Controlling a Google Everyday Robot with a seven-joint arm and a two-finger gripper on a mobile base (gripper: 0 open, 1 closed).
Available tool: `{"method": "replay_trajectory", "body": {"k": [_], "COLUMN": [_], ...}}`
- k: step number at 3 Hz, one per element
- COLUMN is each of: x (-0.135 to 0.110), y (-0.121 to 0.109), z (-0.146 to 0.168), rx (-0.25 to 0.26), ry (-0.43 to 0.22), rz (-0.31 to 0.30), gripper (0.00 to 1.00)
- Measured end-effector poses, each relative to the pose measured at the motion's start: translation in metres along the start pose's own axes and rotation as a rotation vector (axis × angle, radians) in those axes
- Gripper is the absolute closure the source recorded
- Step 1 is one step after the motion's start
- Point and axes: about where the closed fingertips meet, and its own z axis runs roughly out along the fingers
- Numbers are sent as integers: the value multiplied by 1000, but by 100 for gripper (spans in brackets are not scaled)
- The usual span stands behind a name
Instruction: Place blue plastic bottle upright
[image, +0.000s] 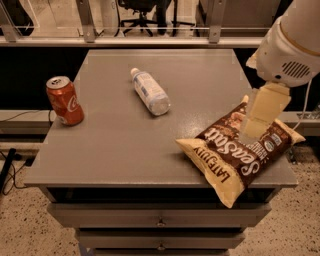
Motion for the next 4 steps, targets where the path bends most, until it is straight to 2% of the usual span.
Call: {"method": "replay_trajectory", "body": {"k": [1,2,3,4], "x": [-52,-112,-123,-123], "y": [-14,-27,-27,-27], "z": [34,65,69,69], "rx": [-17,-47,-55,-55], "ry": [-21,-48,-51,-51], "rz": [51,132,204,204], "gripper": [0,0,0,0]}}
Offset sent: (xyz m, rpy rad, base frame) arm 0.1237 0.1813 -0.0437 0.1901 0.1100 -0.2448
